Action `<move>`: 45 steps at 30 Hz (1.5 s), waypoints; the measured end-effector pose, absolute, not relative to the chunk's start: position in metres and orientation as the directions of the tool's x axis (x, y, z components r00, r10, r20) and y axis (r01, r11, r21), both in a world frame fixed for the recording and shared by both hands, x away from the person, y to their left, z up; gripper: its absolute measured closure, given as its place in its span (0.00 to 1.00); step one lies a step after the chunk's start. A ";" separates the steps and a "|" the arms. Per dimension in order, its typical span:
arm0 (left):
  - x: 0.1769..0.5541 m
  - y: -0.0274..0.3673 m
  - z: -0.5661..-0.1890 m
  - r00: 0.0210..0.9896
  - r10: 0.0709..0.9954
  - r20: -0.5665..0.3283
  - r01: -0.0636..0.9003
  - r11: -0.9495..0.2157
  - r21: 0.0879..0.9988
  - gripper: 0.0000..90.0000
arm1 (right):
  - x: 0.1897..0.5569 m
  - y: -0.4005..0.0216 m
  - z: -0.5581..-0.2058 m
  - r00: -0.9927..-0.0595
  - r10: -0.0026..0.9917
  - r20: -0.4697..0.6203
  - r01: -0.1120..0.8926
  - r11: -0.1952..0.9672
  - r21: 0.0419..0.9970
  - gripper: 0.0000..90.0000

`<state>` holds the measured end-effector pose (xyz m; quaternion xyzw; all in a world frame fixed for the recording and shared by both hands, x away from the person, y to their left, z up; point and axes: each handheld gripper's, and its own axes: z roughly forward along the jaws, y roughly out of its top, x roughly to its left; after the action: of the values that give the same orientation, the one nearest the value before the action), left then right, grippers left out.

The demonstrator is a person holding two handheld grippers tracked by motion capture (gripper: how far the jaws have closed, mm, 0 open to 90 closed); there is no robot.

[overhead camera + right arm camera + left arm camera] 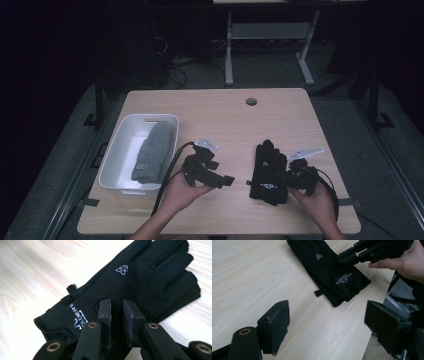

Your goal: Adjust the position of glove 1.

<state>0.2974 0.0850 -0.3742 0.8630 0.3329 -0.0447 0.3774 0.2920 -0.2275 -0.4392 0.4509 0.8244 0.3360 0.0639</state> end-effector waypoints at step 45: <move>0.298 -0.019 -0.453 0.750 0.568 -0.339 0.655 -0.564 0.503 0.40 | 0.345 -0.258 -0.456 -0.439 0.851 0.290 0.800 0.222 0.558 0.35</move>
<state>0.2983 -0.0192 -0.4525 0.8816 0.3470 -0.0694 0.3124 0.3450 -0.2584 -0.4560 0.5284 0.7807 0.3314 0.0385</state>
